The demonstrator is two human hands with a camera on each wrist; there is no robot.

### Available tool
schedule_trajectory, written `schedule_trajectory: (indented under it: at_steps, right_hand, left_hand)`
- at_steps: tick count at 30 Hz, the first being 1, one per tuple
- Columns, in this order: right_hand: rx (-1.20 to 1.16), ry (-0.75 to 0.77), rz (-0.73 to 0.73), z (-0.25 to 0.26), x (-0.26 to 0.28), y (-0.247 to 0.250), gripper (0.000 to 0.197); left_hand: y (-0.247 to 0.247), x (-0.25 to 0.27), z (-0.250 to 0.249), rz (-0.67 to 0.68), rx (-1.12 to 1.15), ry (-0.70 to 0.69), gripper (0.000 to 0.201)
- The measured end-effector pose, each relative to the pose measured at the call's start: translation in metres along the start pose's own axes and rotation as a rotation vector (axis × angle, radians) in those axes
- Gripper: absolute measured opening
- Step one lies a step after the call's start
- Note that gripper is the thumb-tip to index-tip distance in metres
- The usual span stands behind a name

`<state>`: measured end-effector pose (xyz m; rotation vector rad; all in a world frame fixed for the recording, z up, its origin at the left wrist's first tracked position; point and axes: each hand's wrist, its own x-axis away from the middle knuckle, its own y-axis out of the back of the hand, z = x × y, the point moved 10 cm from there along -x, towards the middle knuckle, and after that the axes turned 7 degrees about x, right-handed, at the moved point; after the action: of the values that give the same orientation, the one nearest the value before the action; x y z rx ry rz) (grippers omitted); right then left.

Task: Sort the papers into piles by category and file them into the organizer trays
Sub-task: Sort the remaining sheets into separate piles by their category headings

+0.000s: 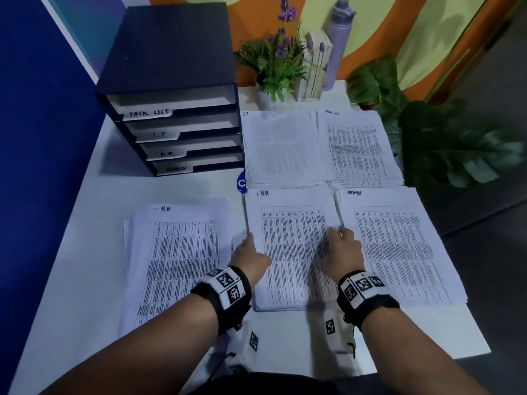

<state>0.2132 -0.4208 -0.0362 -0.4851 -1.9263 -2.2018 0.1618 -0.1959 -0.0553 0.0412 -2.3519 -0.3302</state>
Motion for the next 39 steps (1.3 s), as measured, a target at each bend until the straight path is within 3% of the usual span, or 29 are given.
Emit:
schedule_trajectory:
  at_steps: [3, 7, 9, 12, 15, 19, 22, 24, 27, 31, 32, 35, 37, 39]
  right_hand:
    - [0.084, -0.005, -0.039, 0.009, 0.005, 0.01, 0.067]
    - [-0.144, 0.213, -0.135, 0.06, 0.014, 0.029, 0.052]
    - [-0.303, 0.317, -0.049, 0.096, 0.022, 0.024, 0.037]
    - [-0.502, 0.322, 0.142, 0.142, 0.039, 0.002, 0.024]
    - [-0.504, 0.308, 0.233, 0.175, 0.053, -0.024, 0.024]
    - [-0.433, 0.326, 0.263, 0.2, 0.064, -0.045, 0.022]
    - [-0.545, 0.298, 0.248, 0.207, 0.065, -0.05, 0.037]
    - [-0.579, 0.311, 0.202, 0.212, 0.062, -0.052, 0.031]
    - [-0.545, 0.332, 0.187, 0.222, 0.062, -0.055, 0.02]
    - [-0.642, 0.2, 0.28, 0.219, 0.059, -0.066, 0.061]
    - [-0.672, 0.17, 0.31, 0.217, 0.056, -0.072, 0.059]
    - [-0.623, 0.169, 0.364, 0.222, 0.062, -0.076, 0.025]
    - [-0.685, 0.176, 0.301, 0.226, 0.064, -0.069, 0.027]
    - [-0.797, 0.133, 0.166, 0.22, 0.063, -0.05, 0.032]
  left_hand:
    - [0.019, 0.007, -0.01, -0.026, 0.053, -0.092, 0.069]
    - [0.101, 0.015, 0.005, -0.301, -0.015, -0.181, 0.061]
    - [0.153, 0.024, 0.028, -0.464, -0.158, -0.091, 0.059]
    - [0.218, 0.035, 0.078, -0.608, -0.326, 0.132, 0.063]
    - [0.245, 0.035, 0.119, -0.597, -0.329, 0.24, 0.053]
    - [0.249, 0.032, 0.135, -0.569, -0.263, 0.11, 0.033]
    - [0.255, 0.032, 0.14, -0.59, -0.213, 0.033, 0.046]
    - [0.257, 0.036, 0.143, -0.585, -0.162, 0.036, 0.058]
    - [0.258, 0.039, 0.147, -0.543, -0.102, 0.075, 0.039]
    - [0.267, 0.036, 0.166, -0.51, 0.032, 0.146, 0.03]
    - [0.269, 0.033, 0.173, -0.481, 0.114, 0.148, 0.034]
    - [0.274, 0.022, 0.191, -0.388, 0.284, 0.157, 0.042]
    - [0.28, 0.019, 0.195, -0.405, 0.31, 0.157, 0.019]
    - [0.286, 0.023, 0.19, -0.462, 0.282, 0.152, 0.019]
